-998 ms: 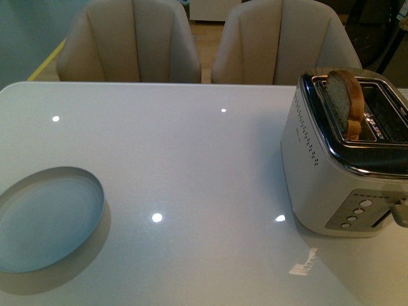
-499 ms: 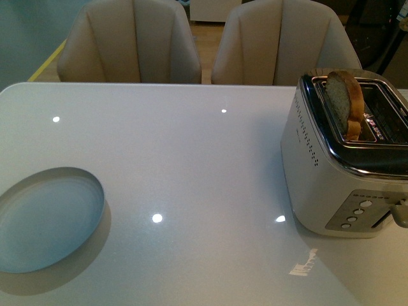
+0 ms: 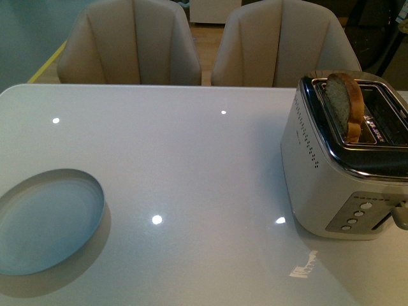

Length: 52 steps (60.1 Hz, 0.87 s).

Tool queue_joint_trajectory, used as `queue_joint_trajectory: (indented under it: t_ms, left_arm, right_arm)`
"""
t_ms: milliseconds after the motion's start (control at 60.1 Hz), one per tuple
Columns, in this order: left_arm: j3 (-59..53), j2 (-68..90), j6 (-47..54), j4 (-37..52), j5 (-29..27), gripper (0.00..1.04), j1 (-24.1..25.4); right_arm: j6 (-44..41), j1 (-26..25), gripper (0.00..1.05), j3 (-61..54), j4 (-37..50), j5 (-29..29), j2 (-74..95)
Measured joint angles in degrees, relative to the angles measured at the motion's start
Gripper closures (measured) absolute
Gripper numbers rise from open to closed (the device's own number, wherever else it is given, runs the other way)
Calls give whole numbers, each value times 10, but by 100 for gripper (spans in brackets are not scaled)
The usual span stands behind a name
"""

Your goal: Left arm holds plate, right arm toasts bread

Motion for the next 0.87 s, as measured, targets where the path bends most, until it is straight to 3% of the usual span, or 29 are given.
queue_joint_trajectory:
  t_ms: [100, 349, 865]
  left_arm:
    - [0, 0, 0, 0, 0, 52, 0]
    - [0, 0, 0, 0, 0, 7, 0]
    - [0, 0, 1, 0, 0, 7, 0]
  right_arm:
    - [0, 0, 9, 0, 0, 0, 0]
    - [0, 0, 9, 0, 0, 0, 0]
    - [0, 0, 9, 0, 0, 0, 0]
